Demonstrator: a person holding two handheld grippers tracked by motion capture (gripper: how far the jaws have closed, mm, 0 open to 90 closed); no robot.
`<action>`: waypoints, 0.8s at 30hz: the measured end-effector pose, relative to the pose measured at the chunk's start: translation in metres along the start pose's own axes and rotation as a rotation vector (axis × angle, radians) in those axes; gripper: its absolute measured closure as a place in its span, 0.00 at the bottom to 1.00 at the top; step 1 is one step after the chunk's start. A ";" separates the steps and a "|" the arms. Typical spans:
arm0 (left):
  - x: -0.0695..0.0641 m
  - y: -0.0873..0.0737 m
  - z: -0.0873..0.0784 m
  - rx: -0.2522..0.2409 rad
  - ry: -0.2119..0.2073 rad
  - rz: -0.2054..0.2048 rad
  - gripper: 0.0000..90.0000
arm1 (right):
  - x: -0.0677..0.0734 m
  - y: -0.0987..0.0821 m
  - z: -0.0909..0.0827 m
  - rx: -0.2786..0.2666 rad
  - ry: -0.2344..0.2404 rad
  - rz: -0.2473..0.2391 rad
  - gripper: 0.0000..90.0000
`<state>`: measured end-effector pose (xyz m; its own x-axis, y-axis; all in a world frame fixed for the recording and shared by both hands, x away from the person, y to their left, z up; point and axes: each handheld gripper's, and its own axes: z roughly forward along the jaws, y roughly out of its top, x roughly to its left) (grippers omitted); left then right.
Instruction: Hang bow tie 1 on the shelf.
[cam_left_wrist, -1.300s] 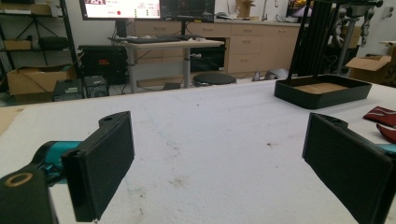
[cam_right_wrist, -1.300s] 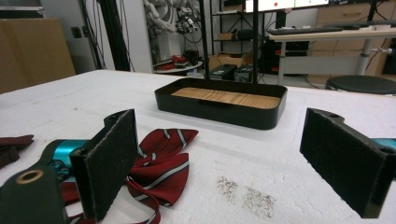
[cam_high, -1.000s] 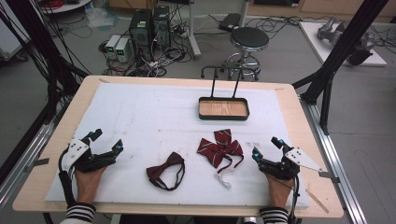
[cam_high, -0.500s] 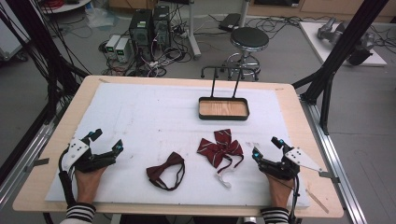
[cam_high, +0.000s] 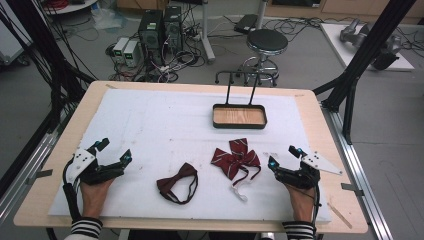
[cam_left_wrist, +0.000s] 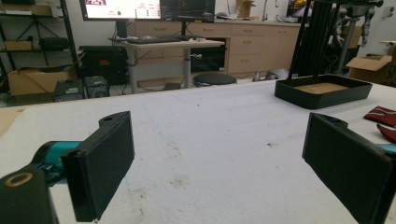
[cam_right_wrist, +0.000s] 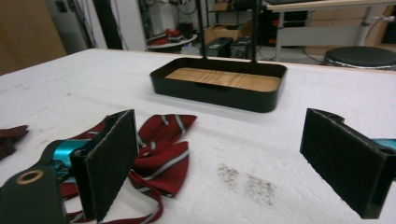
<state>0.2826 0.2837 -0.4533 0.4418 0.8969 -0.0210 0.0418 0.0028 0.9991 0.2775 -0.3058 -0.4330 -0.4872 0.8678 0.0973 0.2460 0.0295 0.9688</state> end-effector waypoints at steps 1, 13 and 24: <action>0.000 0.000 0.000 -0.001 0.001 -0.001 0.11 | 0.000 0.000 0.000 0.000 0.000 0.000 0.12; 0.000 0.000 0.000 -0.005 0.001 -0.001 0.11 | 0.025 0.031 0.012 0.136 0.057 -0.078 0.12; 0.000 0.000 -0.001 -0.008 -0.001 0.002 0.11 | 0.050 0.038 0.039 0.350 0.117 -0.118 0.19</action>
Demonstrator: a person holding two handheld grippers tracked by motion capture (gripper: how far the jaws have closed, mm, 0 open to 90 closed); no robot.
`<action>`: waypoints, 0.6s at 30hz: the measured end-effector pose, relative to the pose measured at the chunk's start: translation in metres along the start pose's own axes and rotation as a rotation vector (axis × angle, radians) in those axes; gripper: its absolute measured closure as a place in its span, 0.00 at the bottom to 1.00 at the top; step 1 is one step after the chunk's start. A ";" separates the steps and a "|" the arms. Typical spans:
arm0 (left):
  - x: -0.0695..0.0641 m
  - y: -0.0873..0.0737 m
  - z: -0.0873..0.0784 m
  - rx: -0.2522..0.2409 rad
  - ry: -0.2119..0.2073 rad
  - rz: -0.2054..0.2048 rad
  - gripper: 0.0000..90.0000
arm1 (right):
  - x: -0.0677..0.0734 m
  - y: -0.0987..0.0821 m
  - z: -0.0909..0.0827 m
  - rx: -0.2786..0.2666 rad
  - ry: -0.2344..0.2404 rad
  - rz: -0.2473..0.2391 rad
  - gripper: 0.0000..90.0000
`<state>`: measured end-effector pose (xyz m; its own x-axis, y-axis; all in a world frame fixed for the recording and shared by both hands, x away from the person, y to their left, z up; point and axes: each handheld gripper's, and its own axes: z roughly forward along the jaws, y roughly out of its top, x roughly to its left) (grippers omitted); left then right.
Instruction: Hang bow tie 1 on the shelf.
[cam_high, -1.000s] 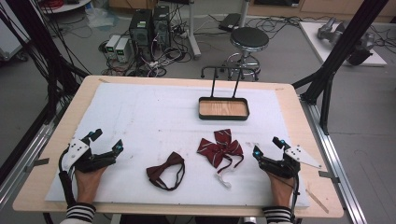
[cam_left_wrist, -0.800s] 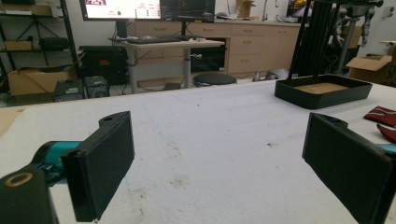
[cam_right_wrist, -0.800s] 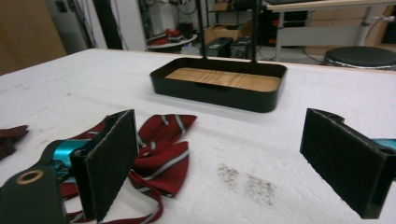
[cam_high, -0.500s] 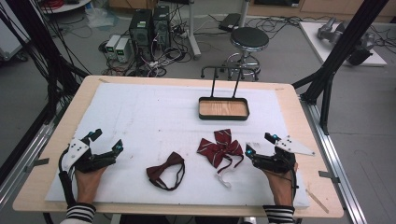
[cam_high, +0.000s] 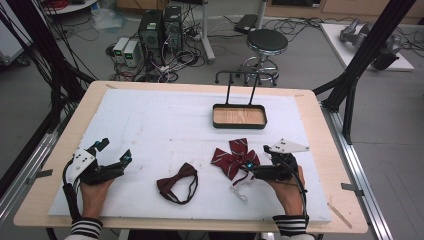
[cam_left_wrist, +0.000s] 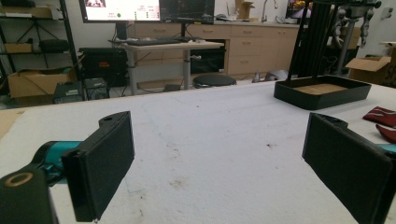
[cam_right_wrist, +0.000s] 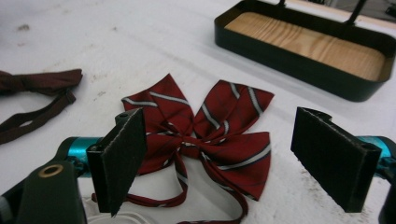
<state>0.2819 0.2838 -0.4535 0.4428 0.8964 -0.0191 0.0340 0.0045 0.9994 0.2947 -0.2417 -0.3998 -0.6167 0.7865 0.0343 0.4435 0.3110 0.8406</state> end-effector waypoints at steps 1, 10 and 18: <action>0.000 0.000 0.000 0.000 0.000 0.000 0.11 | 0.000 0.000 0.000 0.000 0.000 0.000 0.19; 0.000 0.000 0.000 -0.003 -0.001 0.001 0.11 | 0.010 0.012 0.021 0.131 0.001 -0.014 0.23; 0.000 0.000 0.000 -0.004 -0.002 0.000 0.11 | 0.012 0.018 0.034 0.225 0.002 -0.033 0.27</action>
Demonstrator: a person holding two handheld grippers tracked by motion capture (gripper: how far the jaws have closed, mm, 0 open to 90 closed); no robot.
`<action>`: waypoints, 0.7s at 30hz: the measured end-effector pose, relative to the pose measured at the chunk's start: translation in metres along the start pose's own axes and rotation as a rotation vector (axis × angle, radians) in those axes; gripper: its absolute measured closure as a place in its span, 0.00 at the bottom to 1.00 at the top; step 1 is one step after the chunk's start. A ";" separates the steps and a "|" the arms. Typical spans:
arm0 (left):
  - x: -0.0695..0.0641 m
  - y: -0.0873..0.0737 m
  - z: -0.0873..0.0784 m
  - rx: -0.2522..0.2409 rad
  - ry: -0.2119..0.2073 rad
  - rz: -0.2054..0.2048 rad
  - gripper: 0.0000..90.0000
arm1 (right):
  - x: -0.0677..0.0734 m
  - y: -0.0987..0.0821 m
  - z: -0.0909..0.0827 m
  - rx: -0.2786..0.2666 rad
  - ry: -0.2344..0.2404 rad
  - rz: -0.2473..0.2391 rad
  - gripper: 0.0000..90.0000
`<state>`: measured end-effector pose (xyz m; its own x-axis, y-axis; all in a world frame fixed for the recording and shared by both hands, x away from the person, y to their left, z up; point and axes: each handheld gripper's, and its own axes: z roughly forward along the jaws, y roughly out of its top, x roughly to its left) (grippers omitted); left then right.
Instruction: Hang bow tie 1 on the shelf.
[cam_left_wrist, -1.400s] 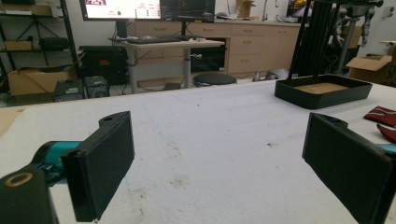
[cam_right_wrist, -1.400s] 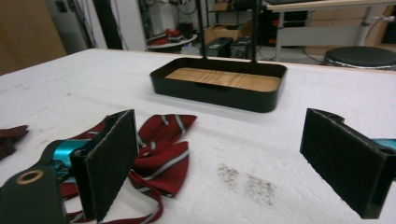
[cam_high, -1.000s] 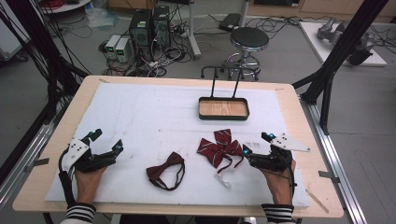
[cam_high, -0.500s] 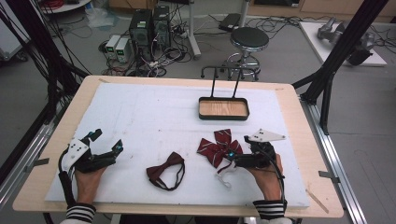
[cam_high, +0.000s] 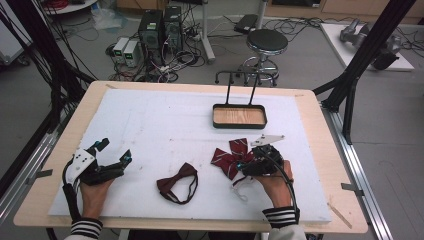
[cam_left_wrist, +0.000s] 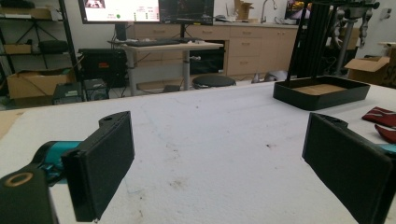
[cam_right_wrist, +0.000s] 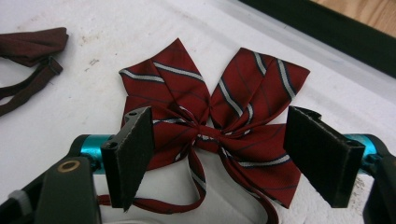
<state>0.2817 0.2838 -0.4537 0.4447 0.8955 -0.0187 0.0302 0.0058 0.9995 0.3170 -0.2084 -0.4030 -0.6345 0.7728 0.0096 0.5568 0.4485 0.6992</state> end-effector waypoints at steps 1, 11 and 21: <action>0.000 0.000 0.000 0.000 0.000 0.000 0.11 | 0.001 0.001 0.003 0.017 -0.001 0.000 0.27; 0.000 0.000 0.000 0.000 -0.001 0.001 0.11 | 0.002 0.008 0.017 0.122 0.003 -0.016 0.37; 0.000 0.000 0.000 0.000 0.000 0.000 0.11 | 0.004 0.015 0.027 0.197 -0.006 -0.011 0.49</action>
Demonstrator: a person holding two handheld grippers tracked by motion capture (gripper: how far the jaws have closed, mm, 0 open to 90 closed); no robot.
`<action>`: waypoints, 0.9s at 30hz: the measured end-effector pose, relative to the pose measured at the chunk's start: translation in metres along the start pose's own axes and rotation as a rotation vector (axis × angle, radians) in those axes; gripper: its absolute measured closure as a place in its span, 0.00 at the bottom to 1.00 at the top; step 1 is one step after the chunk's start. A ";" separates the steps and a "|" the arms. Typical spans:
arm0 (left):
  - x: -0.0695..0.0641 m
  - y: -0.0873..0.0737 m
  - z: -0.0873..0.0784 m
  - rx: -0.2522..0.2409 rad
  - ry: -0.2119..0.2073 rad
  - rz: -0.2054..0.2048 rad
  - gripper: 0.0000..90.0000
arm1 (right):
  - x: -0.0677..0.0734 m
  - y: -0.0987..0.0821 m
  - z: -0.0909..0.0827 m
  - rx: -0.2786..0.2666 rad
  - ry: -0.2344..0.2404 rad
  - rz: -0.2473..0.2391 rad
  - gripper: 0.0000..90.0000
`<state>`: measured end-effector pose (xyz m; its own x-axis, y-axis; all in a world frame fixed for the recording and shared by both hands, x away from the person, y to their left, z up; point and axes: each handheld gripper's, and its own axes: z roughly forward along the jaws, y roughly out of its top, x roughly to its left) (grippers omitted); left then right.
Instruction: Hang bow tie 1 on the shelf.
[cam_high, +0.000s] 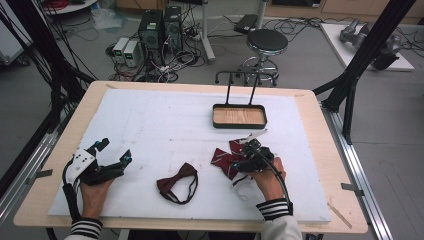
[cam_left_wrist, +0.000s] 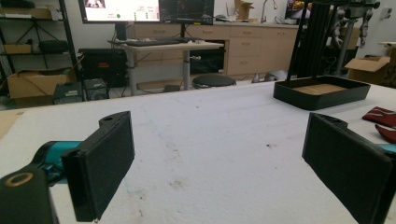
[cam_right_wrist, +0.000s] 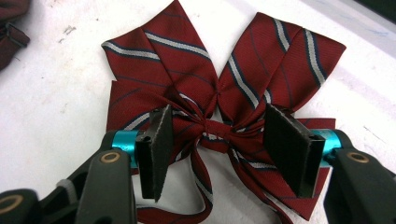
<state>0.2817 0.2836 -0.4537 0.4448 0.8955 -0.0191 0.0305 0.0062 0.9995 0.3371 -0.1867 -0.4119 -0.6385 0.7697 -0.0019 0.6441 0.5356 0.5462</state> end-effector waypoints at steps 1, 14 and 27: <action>0.000 0.000 0.000 0.000 -0.001 0.001 0.11 | 0.000 0.001 0.000 0.010 0.003 -0.002 0.49; 0.000 0.000 0.000 0.000 -0.001 0.000 0.11 | -0.001 0.005 0.004 0.078 -0.002 -0.012 0.57; 0.000 0.000 0.000 0.001 -0.003 0.000 0.11 | 0.004 0.008 0.008 0.154 -0.016 -0.053 0.73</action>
<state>0.2817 0.2841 -0.4536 0.4476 0.8940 -0.0195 0.0319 0.0059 0.9995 0.3430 -0.1761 -0.4137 -0.6671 0.7438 -0.0413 0.6675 0.6214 0.4103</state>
